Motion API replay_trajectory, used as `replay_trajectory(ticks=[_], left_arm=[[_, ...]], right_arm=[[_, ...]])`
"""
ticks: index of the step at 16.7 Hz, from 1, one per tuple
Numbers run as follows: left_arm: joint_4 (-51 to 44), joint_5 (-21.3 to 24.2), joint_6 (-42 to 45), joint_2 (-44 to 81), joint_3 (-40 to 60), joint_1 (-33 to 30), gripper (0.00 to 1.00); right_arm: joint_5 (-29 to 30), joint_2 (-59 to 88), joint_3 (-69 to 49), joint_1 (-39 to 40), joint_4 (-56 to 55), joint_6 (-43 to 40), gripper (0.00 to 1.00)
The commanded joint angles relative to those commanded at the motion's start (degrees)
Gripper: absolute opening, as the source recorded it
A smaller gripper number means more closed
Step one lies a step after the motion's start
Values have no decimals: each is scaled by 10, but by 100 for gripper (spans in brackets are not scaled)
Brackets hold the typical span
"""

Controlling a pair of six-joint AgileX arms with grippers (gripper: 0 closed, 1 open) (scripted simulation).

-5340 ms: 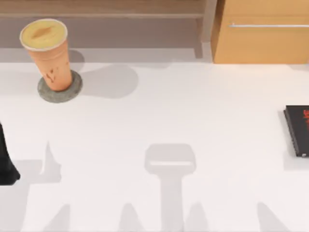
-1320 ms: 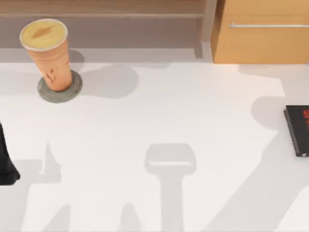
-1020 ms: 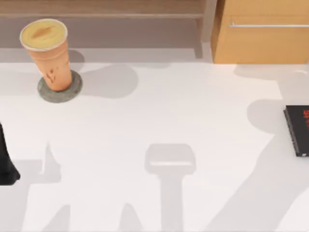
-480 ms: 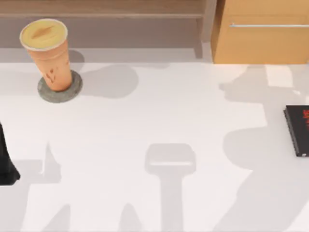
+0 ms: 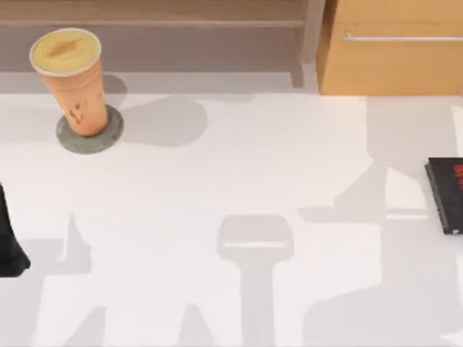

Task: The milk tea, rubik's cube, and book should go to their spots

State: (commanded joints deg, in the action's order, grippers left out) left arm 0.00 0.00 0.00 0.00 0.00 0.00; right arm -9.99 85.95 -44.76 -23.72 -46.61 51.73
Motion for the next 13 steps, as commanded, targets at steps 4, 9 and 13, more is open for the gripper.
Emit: replay_trajectory(ticks=[4, 9, 13], left_arm=[[0, 0, 0, 0, 0, 0, 100], [0, 0, 0, 0, 0, 0, 100], [0, 0, 0, 0, 0, 0, 100]], right_arm=[[17, -41, 156, 40, -24, 171, 0], [19, 5, 304, 103, -12, 308, 0], [16, 27, 332, 120, -3, 335, 0]])
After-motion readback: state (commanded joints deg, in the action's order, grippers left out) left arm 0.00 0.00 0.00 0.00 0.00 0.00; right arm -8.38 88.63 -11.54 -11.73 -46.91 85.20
